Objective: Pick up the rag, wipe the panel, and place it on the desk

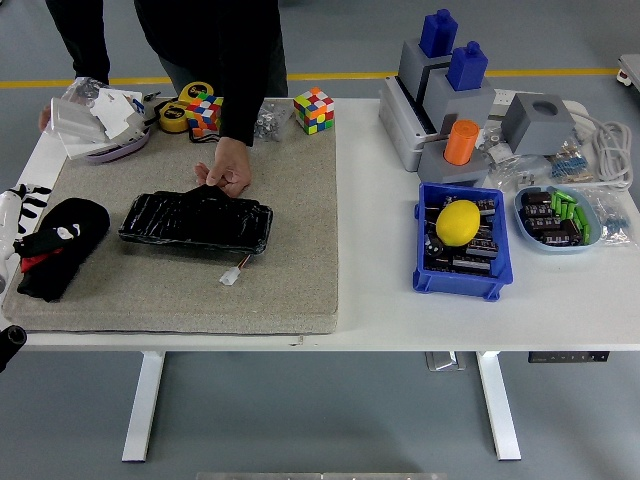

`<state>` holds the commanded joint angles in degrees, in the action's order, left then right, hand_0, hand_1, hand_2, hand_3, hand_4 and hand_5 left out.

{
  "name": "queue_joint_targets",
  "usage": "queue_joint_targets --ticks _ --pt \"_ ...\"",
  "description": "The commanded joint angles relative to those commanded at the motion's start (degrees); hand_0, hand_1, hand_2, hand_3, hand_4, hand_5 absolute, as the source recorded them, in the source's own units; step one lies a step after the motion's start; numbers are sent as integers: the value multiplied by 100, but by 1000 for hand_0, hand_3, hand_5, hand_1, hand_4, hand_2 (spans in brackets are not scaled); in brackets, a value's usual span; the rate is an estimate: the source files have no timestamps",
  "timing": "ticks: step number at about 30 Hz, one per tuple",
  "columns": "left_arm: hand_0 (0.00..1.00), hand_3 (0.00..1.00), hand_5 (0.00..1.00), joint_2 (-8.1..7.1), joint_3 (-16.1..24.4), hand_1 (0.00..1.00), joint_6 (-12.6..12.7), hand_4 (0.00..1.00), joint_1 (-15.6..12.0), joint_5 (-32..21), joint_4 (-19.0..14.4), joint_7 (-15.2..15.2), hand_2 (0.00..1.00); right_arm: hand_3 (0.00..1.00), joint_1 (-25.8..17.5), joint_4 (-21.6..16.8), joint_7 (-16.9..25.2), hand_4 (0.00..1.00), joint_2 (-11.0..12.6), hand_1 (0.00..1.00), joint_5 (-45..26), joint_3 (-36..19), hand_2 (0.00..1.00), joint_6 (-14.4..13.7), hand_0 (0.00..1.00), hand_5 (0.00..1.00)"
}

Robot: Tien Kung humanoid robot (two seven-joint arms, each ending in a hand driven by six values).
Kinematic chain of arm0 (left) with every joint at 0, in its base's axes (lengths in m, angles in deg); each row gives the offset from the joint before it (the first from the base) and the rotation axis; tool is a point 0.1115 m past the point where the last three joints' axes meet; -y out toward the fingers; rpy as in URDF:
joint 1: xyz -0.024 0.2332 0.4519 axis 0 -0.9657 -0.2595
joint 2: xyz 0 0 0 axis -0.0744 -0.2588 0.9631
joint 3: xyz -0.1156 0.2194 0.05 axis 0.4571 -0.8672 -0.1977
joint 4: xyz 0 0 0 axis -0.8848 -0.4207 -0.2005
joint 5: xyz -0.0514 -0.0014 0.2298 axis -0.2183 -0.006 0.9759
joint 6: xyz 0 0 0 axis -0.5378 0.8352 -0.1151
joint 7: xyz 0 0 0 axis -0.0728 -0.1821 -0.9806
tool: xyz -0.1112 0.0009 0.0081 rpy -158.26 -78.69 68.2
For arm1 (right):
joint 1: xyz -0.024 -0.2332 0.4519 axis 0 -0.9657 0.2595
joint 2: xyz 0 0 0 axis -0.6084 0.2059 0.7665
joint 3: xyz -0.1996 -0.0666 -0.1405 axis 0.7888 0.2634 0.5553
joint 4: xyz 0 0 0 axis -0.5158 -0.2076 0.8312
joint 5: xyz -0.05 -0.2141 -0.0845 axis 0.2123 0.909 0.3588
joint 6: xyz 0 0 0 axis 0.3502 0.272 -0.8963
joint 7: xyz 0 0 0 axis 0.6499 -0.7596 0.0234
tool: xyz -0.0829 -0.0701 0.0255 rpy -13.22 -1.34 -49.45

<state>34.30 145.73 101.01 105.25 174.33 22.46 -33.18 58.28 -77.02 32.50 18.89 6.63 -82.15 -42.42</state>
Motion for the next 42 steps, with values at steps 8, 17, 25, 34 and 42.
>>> queue_joint_targets --ticks 8,17,25,34,42 --pt "377 760 782 -92 311 597 -43 998 -57 61 -376 -64 681 607 -4 12 2 998 1 609 1 -35 670 7 712 586" --pt "375 755 817 -220 926 595 -96 998 -215 156 -1119 -286 678 606 0 14 7 998 1 609 8 -85 670 1 713 586" --pt "371 757 824 -364 1384 596 -173 998 -320 237 -2121 -668 679 606 4 28 1 998 5 609 -1 -111 670 5 712 585" --pt "378 759 797 -707 1407 604 -465 998 -144 -22 -2866 -1293 679 606 13 47 20 998 -6 608 -25 -120 670 -1 712 584" --pt "385 758 701 -1140 1469 609 -723 998 332 -476 -3530 -1733 682 605 45 50 45 998 -14 608 -40 -101 671 -22 713 584"
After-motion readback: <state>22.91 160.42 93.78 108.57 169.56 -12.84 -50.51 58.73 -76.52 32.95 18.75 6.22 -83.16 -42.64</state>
